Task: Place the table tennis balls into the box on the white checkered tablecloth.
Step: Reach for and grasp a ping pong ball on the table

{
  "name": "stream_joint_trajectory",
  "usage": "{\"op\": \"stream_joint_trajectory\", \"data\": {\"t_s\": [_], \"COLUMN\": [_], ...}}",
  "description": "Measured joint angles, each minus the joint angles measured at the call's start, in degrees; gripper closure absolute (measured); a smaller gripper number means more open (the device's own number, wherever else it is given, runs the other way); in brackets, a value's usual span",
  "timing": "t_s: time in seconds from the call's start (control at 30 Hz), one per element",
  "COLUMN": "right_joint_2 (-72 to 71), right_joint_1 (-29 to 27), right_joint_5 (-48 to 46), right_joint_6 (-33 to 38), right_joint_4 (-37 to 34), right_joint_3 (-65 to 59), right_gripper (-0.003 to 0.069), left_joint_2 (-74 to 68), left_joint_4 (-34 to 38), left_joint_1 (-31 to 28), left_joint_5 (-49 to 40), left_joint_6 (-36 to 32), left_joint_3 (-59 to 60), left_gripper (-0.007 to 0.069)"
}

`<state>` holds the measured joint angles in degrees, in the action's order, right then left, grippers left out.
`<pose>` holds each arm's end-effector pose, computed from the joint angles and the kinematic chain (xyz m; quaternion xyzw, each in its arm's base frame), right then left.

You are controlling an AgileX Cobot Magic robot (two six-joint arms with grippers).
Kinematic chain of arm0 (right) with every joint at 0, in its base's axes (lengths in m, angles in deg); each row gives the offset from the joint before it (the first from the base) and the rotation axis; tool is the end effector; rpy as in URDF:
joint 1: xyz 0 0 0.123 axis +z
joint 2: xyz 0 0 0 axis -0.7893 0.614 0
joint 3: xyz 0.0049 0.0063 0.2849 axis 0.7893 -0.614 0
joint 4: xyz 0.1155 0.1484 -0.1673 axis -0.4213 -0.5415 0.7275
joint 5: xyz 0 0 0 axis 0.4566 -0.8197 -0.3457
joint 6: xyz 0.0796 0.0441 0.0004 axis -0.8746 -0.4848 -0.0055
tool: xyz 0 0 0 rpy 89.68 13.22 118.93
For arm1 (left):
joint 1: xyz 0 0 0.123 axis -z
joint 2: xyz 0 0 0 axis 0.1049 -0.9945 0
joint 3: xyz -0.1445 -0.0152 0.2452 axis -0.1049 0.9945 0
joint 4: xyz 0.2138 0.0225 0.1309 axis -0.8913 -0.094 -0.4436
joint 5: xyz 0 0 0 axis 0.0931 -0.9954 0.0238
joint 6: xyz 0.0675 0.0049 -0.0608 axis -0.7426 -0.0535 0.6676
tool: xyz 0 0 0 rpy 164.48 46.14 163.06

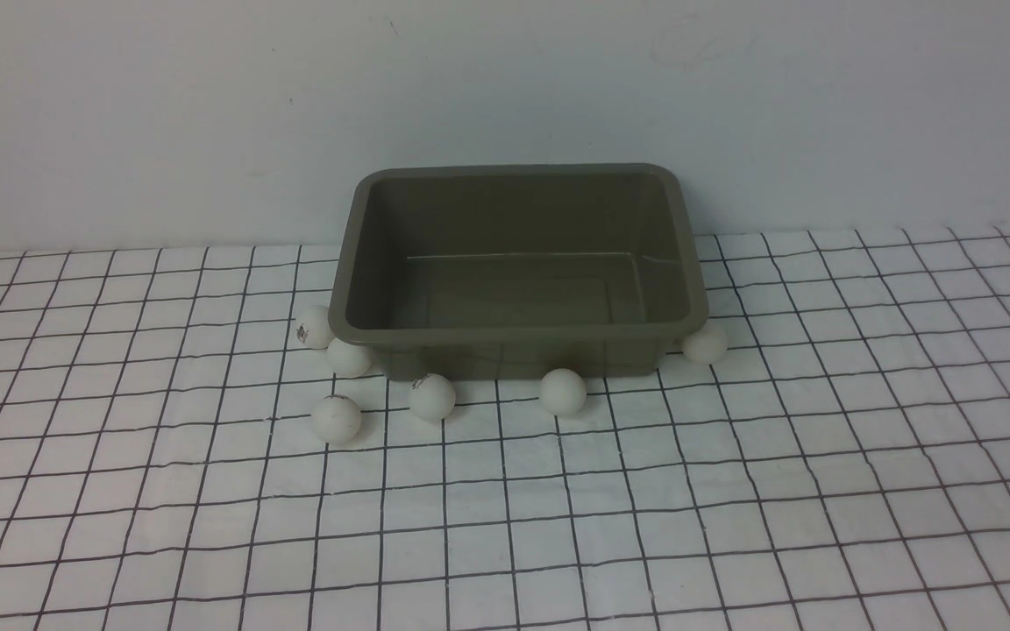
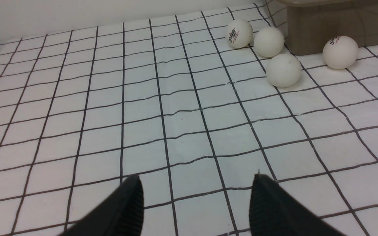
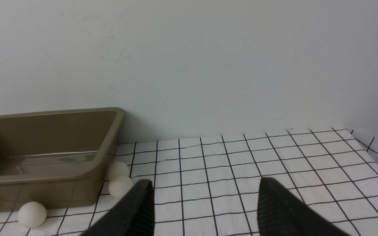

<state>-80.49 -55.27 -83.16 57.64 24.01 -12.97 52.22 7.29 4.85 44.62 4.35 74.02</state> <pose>0.0362 0.0032 0.2703 0.0313 0.7709 0.0282 0.6356 0.0514 -0.0045 0.1707 0.0366 0.8123 0.0004 0.5821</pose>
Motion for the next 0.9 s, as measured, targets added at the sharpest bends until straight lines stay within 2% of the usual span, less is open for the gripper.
{"op": "stream_joint_trajectory", "data": {"t_s": [0.9], "right_joint_2": [0.0], "right_joint_1": [0.0], "right_joint_5": [0.1], "right_joint_6": [0.0], "right_joint_4": [-1.0], "right_joint_3": [0.1], "right_gripper": [0.0269], "left_joint_2": [0.0], "left_joint_4": [0.0], "left_joint_1": [0.0], "left_joint_5": [0.0], "left_joint_6": [0.0], "left_joint_3": [0.0], "left_gripper": [0.023]}}
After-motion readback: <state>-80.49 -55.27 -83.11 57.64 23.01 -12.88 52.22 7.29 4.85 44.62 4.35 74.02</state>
